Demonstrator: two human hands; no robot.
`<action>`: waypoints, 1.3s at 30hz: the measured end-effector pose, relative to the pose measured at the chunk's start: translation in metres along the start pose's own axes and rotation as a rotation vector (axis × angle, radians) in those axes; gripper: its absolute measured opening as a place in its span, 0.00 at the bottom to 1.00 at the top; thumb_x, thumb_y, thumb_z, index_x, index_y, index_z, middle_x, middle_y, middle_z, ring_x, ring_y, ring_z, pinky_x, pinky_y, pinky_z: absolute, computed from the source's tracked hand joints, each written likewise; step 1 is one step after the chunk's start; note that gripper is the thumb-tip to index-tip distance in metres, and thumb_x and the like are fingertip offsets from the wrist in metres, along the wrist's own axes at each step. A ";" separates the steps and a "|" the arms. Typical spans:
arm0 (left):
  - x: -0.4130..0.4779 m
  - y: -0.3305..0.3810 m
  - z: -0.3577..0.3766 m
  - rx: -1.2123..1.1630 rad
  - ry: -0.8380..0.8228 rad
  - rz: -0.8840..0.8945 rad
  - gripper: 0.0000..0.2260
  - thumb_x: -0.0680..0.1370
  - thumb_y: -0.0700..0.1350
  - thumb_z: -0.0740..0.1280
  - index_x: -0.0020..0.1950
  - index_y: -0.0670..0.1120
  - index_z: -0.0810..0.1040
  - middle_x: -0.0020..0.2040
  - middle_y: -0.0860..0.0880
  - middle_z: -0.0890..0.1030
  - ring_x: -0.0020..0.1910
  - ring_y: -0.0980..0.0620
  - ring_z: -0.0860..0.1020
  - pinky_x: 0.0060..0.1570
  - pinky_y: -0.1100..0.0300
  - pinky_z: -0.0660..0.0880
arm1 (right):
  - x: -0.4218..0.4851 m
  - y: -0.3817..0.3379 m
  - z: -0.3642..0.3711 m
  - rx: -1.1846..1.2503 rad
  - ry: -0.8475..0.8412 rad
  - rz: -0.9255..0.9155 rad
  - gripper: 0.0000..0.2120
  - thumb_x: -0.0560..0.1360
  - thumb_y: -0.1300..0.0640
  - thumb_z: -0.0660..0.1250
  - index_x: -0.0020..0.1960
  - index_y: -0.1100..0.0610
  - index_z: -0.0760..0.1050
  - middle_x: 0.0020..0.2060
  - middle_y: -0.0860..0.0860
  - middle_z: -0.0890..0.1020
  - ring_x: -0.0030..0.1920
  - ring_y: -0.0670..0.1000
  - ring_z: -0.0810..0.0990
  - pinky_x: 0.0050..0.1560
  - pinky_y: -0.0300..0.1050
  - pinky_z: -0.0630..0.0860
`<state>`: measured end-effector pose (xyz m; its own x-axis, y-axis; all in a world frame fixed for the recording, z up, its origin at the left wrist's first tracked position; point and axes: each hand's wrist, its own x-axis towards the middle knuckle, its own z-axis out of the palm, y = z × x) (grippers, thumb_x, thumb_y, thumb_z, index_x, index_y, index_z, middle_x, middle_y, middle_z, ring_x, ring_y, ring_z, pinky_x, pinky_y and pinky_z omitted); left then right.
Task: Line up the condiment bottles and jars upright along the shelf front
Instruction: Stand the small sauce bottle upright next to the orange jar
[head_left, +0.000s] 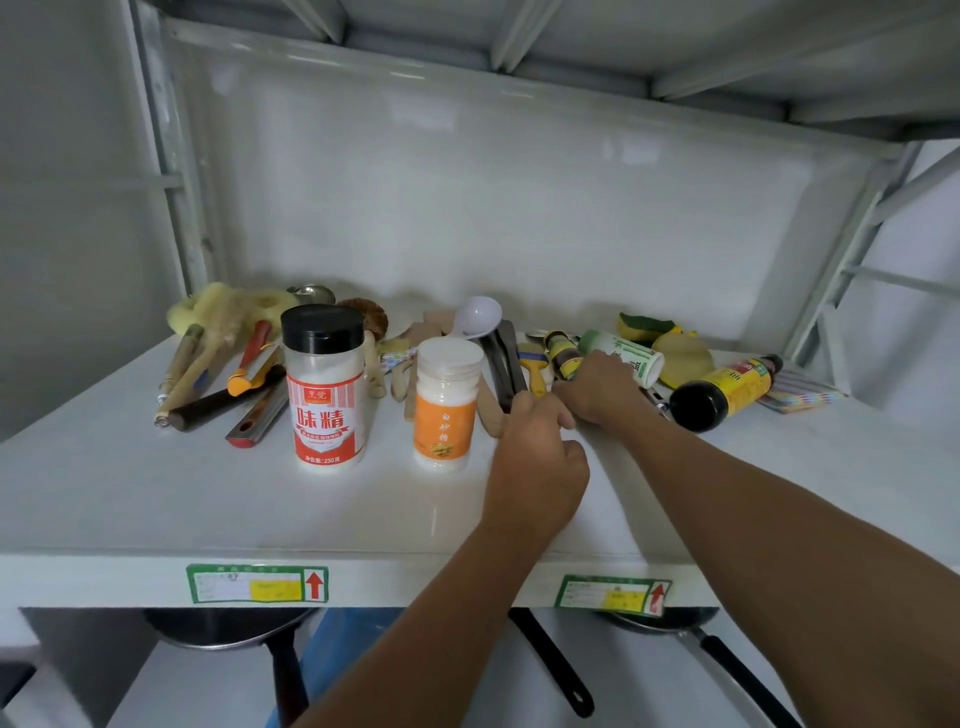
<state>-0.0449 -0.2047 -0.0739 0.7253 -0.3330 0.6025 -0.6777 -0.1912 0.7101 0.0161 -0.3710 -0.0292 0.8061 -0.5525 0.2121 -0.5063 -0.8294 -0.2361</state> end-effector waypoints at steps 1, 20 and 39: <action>-0.001 0.001 0.000 0.010 0.013 0.015 0.09 0.72 0.35 0.62 0.50 0.41 0.77 0.51 0.46 0.73 0.47 0.49 0.74 0.46 0.52 0.76 | -0.001 0.000 0.001 0.023 0.010 0.008 0.20 0.79 0.47 0.65 0.57 0.64 0.77 0.58 0.62 0.81 0.60 0.63 0.78 0.61 0.54 0.73; -0.012 0.018 -0.023 -0.122 -0.017 -0.161 0.11 0.76 0.33 0.65 0.54 0.46 0.76 0.50 0.48 0.77 0.42 0.56 0.76 0.40 0.71 0.69 | -0.102 0.002 -0.025 0.859 0.173 -0.109 0.12 0.75 0.53 0.73 0.55 0.52 0.73 0.48 0.55 0.82 0.48 0.53 0.82 0.52 0.53 0.80; -0.031 0.031 -0.044 -0.151 -0.213 -0.365 0.10 0.76 0.36 0.61 0.42 0.43 0.81 0.42 0.40 0.82 0.37 0.50 0.77 0.38 0.57 0.71 | -0.144 0.020 -0.004 1.083 0.045 -0.126 0.30 0.78 0.63 0.74 0.75 0.54 0.65 0.63 0.51 0.79 0.58 0.47 0.81 0.62 0.47 0.77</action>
<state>-0.0832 -0.1601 -0.0546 0.8616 -0.4549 0.2253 -0.3454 -0.2002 0.9168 -0.1116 -0.3086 -0.0606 0.8102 -0.4894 0.3226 0.1350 -0.3798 -0.9152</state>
